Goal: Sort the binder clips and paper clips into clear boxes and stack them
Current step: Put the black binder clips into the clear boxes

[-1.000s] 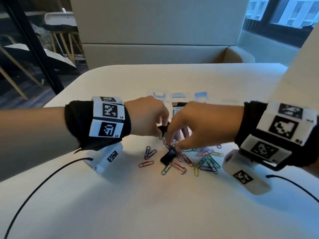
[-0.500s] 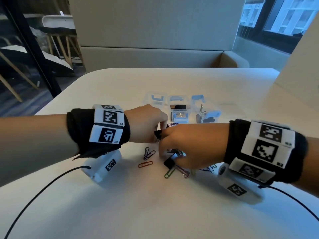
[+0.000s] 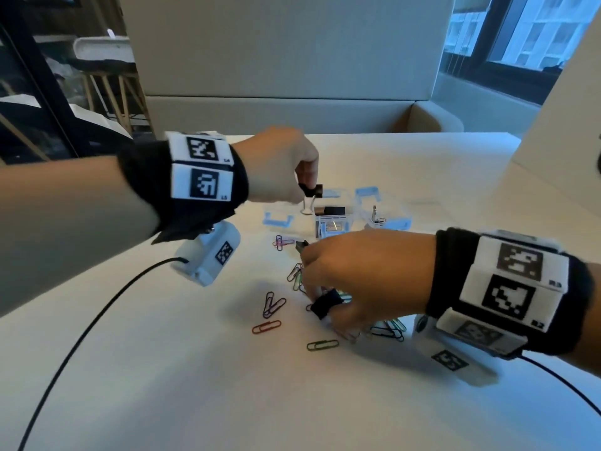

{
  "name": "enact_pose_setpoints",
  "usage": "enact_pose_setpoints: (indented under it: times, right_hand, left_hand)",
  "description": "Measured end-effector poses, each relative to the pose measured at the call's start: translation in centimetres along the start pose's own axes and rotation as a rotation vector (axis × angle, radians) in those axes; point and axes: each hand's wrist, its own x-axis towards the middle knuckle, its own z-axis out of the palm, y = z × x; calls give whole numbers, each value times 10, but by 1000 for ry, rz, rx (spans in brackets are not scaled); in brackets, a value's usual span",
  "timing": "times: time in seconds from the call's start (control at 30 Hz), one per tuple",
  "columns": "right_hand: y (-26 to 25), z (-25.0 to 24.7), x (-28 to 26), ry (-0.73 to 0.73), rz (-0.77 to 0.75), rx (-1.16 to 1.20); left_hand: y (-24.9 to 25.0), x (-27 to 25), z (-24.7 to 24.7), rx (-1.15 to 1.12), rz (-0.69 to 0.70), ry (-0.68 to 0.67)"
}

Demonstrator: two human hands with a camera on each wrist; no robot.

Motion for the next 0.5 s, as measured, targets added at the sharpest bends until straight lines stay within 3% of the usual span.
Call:
enact_pose_setpoints:
  times: [0.13, 0.27, 0.4, 0.5]
  right_hand:
    - [29, -25, -5, 167, 77, 125]
    - [82, -45, -7, 327, 255, 95]
    - [130, -41, -6, 341, 411, 19]
    - [145, -31, -4, 285, 437, 11]
  left_hand:
    - [3, 28, 13, 23, 16, 33]
    - [8, 46, 31, 80, 40, 39]
    - [8, 53, 36, 72, -5, -2]
    - [7, 53, 39, 100, -7, -73]
